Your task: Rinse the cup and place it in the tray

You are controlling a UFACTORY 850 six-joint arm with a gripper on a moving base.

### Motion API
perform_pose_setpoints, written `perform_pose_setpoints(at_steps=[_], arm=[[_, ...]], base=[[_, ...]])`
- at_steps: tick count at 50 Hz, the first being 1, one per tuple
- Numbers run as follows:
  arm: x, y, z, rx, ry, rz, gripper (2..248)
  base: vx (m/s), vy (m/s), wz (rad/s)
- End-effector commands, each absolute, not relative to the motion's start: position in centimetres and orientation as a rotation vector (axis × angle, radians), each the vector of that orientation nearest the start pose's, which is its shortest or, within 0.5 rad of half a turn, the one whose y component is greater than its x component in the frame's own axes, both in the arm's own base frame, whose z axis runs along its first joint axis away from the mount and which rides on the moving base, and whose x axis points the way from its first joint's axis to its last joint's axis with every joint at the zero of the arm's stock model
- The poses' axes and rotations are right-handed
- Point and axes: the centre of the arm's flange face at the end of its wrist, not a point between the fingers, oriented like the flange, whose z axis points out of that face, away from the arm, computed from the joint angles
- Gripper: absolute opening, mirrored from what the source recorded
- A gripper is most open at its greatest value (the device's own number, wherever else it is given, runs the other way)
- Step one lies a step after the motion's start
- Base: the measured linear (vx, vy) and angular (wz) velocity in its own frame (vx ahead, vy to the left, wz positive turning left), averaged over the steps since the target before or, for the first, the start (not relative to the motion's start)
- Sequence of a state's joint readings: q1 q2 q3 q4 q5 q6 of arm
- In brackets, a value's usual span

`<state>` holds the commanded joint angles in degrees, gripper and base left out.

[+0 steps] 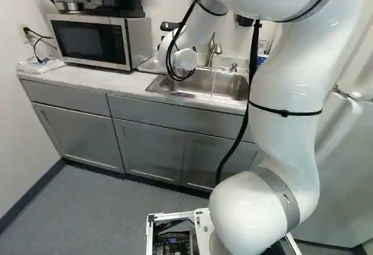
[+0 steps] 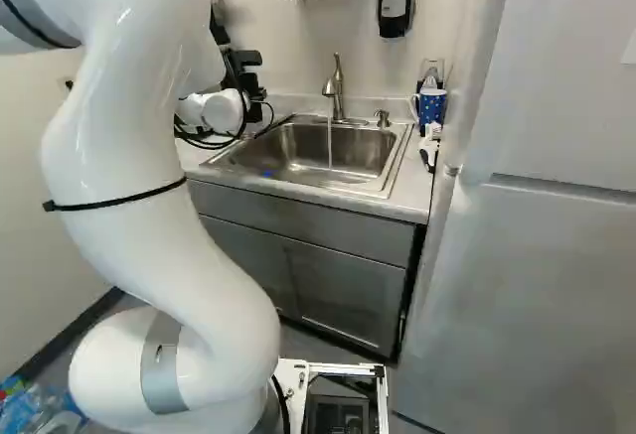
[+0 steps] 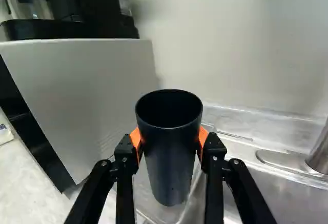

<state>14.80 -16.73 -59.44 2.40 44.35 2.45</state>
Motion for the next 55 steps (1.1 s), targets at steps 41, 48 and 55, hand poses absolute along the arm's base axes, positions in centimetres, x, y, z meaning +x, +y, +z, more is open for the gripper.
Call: perform_pose_setpoints(at_steps=[41, 48, 55], arm=[[63.9, 18.1, 50.5, -2.099, -0.207, -2.018, 123], [63.9, 18.1, 49.7, -2.113, -0.208, -2.005, 123], [63.9, 18.1, 48.9, -2.128, -0.21, -1.993, 123]], base=[[0.0, 0.0, 0.0], [0.0, 0.0, 0.0], [0.0, 0.0, 0.0]])
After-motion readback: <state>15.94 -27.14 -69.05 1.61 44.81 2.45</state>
